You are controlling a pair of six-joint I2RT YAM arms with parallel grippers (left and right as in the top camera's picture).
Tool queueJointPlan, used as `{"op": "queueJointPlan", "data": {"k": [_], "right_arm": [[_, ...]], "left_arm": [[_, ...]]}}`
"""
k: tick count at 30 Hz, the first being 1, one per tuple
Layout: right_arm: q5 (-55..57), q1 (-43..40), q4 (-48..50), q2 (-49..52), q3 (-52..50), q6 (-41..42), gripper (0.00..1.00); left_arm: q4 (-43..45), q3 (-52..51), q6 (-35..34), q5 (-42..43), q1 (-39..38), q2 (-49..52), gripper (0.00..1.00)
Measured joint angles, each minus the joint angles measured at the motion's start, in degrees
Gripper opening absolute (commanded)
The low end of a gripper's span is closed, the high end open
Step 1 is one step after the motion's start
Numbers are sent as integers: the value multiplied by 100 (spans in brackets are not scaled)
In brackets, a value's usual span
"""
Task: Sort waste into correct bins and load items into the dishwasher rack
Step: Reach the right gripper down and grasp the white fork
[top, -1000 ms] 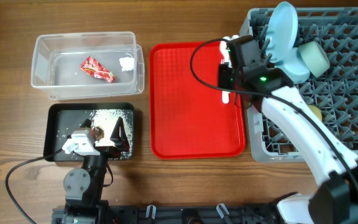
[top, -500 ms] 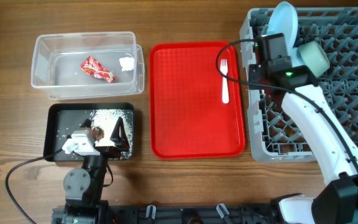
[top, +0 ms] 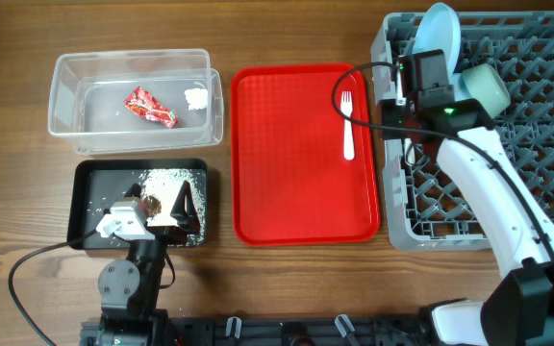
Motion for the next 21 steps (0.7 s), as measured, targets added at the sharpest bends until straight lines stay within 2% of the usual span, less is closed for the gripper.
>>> {"op": "queueJointPlan", "data": {"k": [4, 9, 21], "right_arm": [[-522, 461, 352, -2, 2, 76, 63], [-549, 960, 837, 131, 9, 584, 63], [-83, 957, 1690, 2363, 79, 1318, 67]], "left_arm": [[0, 0, 0, -2, 0, 0, 100], [0, 0, 0, 0, 0, 0, 100], [0, 0, 0, 0, 0, 0, 100]]}}
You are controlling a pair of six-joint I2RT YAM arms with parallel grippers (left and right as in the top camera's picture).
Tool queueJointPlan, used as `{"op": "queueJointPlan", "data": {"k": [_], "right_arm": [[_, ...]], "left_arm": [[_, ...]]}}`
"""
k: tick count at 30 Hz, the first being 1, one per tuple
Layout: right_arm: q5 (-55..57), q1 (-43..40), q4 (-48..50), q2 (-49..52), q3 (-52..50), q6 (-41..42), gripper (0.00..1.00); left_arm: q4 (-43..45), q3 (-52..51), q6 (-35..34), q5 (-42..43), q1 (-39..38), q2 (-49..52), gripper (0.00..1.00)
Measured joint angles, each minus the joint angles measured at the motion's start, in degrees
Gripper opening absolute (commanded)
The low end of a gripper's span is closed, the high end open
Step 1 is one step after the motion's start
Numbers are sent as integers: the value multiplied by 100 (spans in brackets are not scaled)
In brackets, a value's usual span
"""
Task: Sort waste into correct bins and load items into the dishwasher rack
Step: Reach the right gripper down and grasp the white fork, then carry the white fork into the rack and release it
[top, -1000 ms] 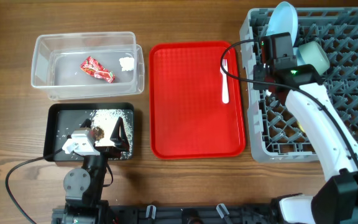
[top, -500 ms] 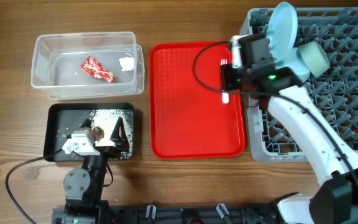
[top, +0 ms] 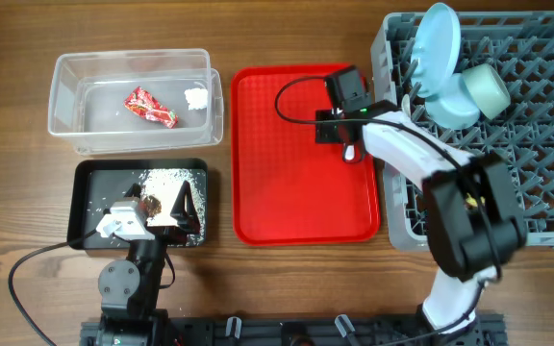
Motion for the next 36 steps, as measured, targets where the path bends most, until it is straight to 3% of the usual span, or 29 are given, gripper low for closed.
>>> {"op": "queueJointPlan", "data": {"k": [6, 8, 9, 11, 14, 18, 21, 23, 26, 29, 36], "right_arm": [[273, 0, 133, 151, 0, 26, 62], [317, 0, 138, 153, 0, 13, 47], [337, 0, 144, 153, 0, 15, 45], [356, 0, 149, 153, 0, 0, 46], [356, 0, 260, 153, 0, 4, 60], [356, 0, 658, 267, 2, -15, 63], [411, 0, 850, 402, 33, -9, 43], [452, 0, 879, 428, 55, 9, 24], [485, 0, 828, 433, 74, -4, 10], [479, 0, 651, 398, 87, 9, 5], [387, 0, -22, -197, 15, -13, 5]], "left_arm": [[0, 0, 0, -2, 0, 0, 100], [0, 0, 0, 0, 0, 0, 100], [0, 0, 0, 0, 0, 0, 100], [0, 0, 0, 0, 0, 0, 100], [0, 0, 0, 0, 0, 0, 100], [0, 0, 0, -2, 0, 0, 100], [0, 0, 0, 0, 0, 0, 100], [0, 0, 0, 0, 0, 0, 100], [0, 0, 0, 0, 0, 0, 100], [0, 0, 0, 0, 0, 0, 100], [0, 0, 0, 0, 0, 0, 100]]}}
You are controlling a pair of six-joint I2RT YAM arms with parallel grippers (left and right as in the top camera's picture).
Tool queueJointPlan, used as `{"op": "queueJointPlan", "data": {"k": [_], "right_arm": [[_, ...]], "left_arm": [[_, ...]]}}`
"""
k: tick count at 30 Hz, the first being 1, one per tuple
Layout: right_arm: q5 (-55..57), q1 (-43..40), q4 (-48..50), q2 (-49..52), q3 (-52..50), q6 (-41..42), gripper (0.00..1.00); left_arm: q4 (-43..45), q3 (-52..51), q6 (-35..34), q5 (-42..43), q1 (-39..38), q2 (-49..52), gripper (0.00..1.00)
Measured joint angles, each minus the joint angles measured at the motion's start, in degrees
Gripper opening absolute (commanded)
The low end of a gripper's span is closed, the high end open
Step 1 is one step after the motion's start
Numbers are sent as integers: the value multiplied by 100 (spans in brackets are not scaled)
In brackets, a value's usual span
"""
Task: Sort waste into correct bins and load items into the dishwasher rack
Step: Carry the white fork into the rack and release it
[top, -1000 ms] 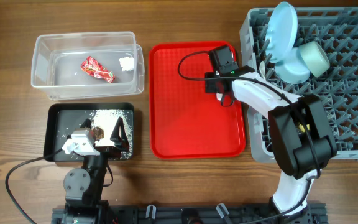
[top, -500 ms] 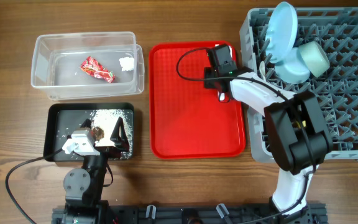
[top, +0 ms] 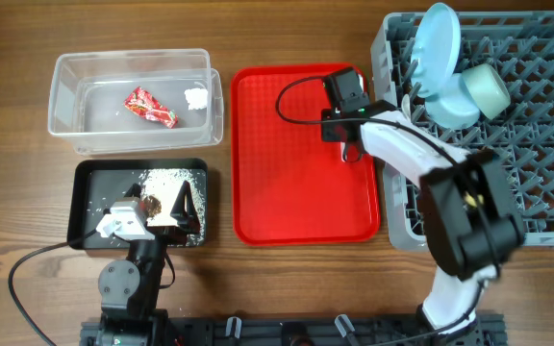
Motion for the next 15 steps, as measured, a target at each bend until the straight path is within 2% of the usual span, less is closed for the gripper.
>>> {"op": "queueJointPlan", "data": {"k": [9, 15], "right_arm": [[304, -105, -577, -1978, -4, -328, 8], [590, -638, -866, -2052, -4, -1104, 9]], "left_arm": [[0, 0, 0, 0, 0, 0, 100], [0, 0, 0, 0, 0, 0, 100]]}}
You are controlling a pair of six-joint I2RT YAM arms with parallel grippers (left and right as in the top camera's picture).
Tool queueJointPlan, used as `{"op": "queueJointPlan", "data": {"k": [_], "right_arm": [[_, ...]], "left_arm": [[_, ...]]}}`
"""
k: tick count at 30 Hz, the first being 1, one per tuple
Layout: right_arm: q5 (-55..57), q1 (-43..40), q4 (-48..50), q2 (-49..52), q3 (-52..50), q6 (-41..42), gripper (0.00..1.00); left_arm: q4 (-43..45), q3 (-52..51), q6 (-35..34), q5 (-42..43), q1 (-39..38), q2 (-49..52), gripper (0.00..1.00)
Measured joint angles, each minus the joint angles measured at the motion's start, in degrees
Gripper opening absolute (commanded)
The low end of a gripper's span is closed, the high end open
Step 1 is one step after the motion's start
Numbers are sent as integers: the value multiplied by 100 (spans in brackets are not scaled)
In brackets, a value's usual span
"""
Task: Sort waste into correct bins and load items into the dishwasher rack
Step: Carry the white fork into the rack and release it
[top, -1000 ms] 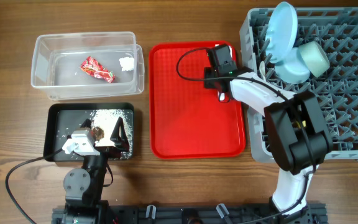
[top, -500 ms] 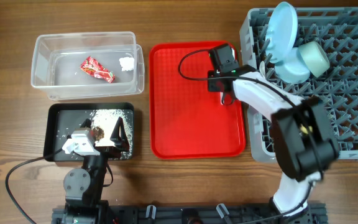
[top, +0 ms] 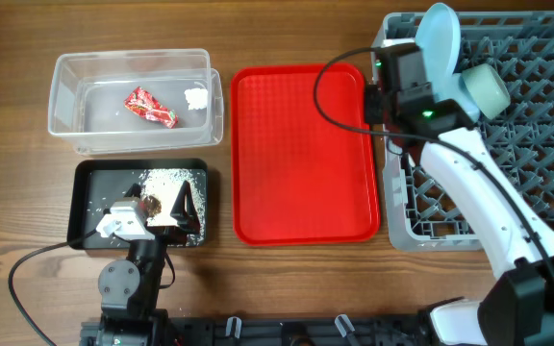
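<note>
The red tray [top: 296,154] lies bare in the middle. My right gripper [top: 390,96] hangs at the left edge of the grey dishwasher rack [top: 508,144], its fingers hidden under the wrist housing. The white fork does not show anywhere and is off the tray. A light blue plate [top: 440,38] and a pale green cup [top: 487,88] stand in the rack's far left part. My left gripper [top: 186,207] rests over the black bin [top: 89,207], its fingers together.
A clear plastic bin [top: 65,96] at the far left holds a red wrapper [top: 150,106] and a white scrap [top: 196,98]. The black bin holds white crumbs and a dark lump. The right arm's cable loops over the tray's far right corner.
My right gripper was down over the fork at the tray's far right; now it is at the rack's left edge and the fork is gone from the tray. The left arm has not moved.
My right gripper was at the rack beside the plate and cup, with the fork lying on the tray. Then it was over the fork on the tray, and stayed there. Now it is back at the rack's edge and the tray is bare.
</note>
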Motion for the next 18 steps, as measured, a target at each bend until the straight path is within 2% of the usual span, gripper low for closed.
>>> {"op": "queueJointPlan", "data": {"k": [4, 5, 6, 7, 8, 14, 18], "right_arm": [[28, -313, -114, 251, 0, -472, 10], [35, -341, -168, 308, 0, -531, 19], [42, -363, -232, 387, 0, -590, 39], [44, -374, -264, 450, 0, -649, 51], [39, -376, -286, 505, 0, -671, 54], [-256, -372, -317, 358, -7, -562, 62], [-905, -372, -372, -562, -11, -461, 62]], "left_arm": [[0, 0, 0, -2, 0, 0, 100], [0, 0, 0, 0, 0, 0, 100], [0, 0, 0, -2, 0, 0, 100], [0, 0, 0, 0, 0, 0, 100], [0, 0, 0, 0, 0, 0, 100], [0, 0, 0, 0, 0, 0, 100], [0, 0, 0, 0, 0, 0, 100]]}}
